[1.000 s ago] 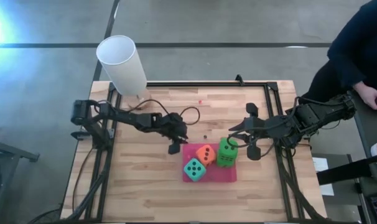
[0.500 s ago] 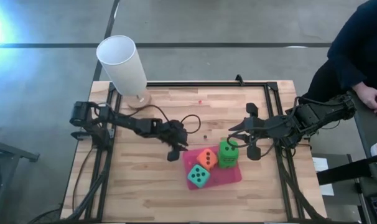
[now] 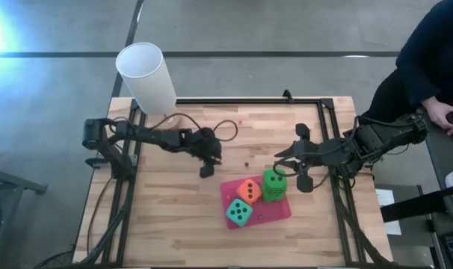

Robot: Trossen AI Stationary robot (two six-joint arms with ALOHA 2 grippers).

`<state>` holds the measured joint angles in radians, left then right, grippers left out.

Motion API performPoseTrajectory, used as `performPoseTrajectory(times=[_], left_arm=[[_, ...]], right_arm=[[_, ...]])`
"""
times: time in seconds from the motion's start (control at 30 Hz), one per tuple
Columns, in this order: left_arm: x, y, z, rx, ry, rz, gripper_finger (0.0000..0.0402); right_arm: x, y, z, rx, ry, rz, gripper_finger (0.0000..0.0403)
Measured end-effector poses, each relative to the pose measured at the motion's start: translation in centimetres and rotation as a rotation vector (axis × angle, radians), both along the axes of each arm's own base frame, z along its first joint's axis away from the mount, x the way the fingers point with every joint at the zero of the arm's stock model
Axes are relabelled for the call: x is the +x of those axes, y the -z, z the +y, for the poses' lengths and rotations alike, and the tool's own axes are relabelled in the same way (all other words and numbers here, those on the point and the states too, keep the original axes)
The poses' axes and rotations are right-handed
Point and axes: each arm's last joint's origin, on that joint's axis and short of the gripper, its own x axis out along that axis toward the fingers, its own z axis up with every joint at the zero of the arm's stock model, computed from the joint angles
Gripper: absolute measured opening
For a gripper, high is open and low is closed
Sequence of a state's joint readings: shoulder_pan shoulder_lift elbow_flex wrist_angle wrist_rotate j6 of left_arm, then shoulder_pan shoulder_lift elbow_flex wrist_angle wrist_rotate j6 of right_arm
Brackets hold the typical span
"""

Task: Pick & Place Dice
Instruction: Put the left small black dice into the pink bin

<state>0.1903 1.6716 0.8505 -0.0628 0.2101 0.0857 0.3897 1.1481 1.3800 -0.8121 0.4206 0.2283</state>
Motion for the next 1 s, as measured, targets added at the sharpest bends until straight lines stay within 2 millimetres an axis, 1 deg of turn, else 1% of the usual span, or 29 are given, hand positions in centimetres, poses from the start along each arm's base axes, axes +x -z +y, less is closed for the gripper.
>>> performPoseTrajectory(times=[0.1, 0.37, 0.47, 0.57, 0.73, 0.87, 1.0], left_arm=[[-0.3, 0.0, 1.1, 0.051, 0.001, 0.002, 0.0118], [-1.3, 0.4, 3.9, 0.107, -0.038, 0.045, 0.0118], [-1.5, 0.8, 4.5, 0.081, -0.09, 0.07, 0.0118], [-1.5, 1.4, 4.6, 0.04, -0.145, 0.087, 0.0118], [-1.2, 2.4, 4.4, 0.039, -0.134, 0.112, 0.0118], [-1.1, 2.4, 4.5, 0.03, -0.161, 0.107, 0.0118], [-1.1, 1.8, 4.5, 0.008, -0.18, 0.112, 0.0118]], right_arm=[[0.1, -0.1, 0.0, 0.004, 0.0, -0.01, 0.0088], [0.0, -0.1, 0.0, 0.004, 0.0, -0.01, 0.0093], [0.0, -0.1, 0.0, 0.004, 0.0, -0.009, 0.0089], [0.0, -0.1, 0.0, 0.003, 0.0, -0.008, 0.0084], [0.0, -0.1, 0.0, 0.003, 0.001, -0.008, 0.0077], [0.0, -0.1, 0.0, 0.003, 0.001, -0.009, 0.008], [0.0, -0.1, 0.0, 0.003, 0.001, -0.009, 0.0087]])
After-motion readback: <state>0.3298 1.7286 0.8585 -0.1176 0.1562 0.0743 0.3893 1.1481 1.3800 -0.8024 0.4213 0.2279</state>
